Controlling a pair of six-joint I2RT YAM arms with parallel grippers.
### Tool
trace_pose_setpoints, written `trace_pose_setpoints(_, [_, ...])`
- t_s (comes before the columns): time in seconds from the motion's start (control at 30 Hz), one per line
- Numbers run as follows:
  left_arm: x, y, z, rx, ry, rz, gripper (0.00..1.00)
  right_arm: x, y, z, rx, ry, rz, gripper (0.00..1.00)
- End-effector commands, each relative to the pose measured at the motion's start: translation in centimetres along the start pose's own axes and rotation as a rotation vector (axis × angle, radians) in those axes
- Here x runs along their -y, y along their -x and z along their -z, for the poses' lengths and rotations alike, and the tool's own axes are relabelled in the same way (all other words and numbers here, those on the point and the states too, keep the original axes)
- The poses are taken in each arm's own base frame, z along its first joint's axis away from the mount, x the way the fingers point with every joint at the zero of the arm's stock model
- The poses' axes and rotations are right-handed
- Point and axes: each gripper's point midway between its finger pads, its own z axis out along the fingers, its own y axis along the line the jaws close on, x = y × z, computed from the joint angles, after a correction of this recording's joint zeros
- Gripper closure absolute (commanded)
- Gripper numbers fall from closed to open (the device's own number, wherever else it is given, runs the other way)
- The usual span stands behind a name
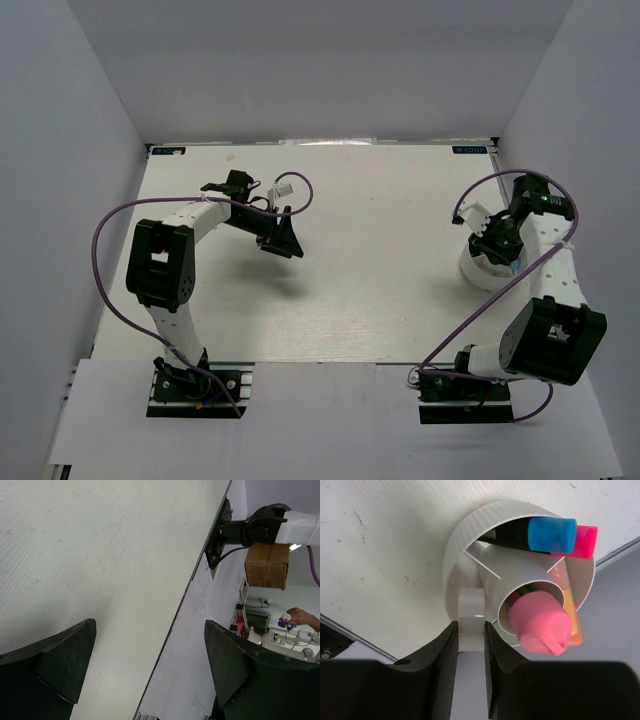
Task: Sort the stationery into containers
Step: Place the stationery in the storage box, then reset both arms
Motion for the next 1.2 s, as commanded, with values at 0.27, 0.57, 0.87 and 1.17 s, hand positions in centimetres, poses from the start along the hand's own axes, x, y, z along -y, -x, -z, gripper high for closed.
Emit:
trace_pose_setpoints(0.27, [1.1, 0.8, 0.8, 0.049, 0.015, -0.069, 0.02, 0.8, 0.5, 0.0, 0.01, 0.004, -0.006, 0.42])
trace_pose_setpoints(0.57, [0.9, 1.9, 1.6, 0.079, 0.109, -0.064, 0.02, 3.8, 6.3, 5.8, 0.203, -0.076, -0.047, 0.39])
trace_pose_setpoints(0.87, [-2.8, 7.5, 8.9, 0.328, 0.585, -0.029, 0.02, 9.3, 21.4, 12.1, 0.602, 0.003, -0.347, 0.23])
trace_pose_setpoints(1.17, [-5.1, 8.6, 16.5, 0.423, 0.955, -0.009, 0.02, 11.2, 27.9, 5.8, 0.683, 0.114, -0.55, 0.11])
